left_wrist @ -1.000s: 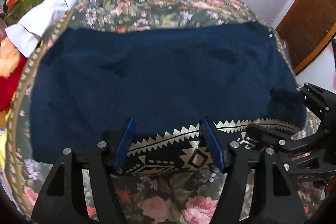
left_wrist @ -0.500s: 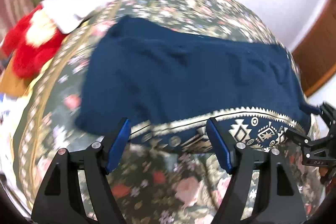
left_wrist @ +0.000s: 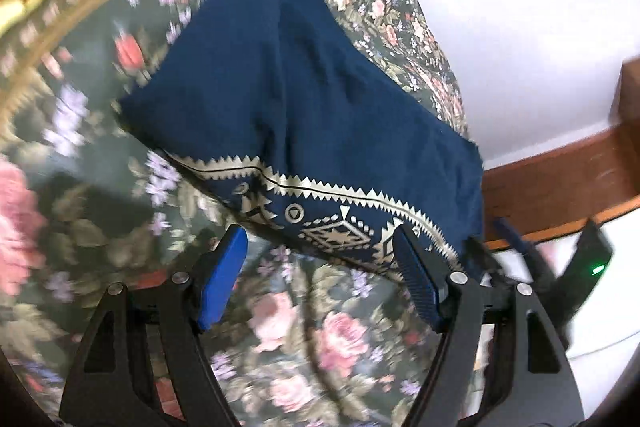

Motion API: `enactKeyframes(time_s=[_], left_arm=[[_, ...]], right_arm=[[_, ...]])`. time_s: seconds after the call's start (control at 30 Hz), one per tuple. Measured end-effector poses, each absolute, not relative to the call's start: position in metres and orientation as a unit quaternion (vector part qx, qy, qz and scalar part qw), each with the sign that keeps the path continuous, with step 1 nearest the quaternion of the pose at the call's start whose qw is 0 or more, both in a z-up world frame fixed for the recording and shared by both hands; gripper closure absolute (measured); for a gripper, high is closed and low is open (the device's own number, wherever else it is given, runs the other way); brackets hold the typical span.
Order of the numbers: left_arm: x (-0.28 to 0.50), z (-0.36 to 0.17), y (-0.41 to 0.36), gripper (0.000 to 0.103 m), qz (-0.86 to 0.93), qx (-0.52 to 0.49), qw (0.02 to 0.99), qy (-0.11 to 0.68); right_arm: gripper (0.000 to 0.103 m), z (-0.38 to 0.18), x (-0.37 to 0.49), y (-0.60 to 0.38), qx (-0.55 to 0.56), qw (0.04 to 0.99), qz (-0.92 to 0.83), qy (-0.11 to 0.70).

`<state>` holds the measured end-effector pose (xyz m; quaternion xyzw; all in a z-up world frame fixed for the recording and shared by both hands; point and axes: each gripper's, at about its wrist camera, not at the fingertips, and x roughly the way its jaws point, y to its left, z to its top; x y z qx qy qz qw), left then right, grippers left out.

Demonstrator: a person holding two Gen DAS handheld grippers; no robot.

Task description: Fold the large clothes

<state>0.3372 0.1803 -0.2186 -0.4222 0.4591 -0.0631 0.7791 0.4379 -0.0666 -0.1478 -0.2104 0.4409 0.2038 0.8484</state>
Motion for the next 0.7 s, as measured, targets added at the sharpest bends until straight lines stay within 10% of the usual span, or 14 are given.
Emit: enactKeyframes(time_s=[0.5,0.7], left_arm=[[0.388,-0.259,0.185,0.039,-0.033,-0.483,0.753,0.445],[0.405,-0.249,0.161,0.015,0.001,-0.456,0.768,0.450]], right_arm=[[0.000,-0.201,0.461,-0.081,-0.193,0.827,0.207,0.486],[0.000,-0.202,0.462,-0.084,-0.185,0.827,0.215,0.485]])
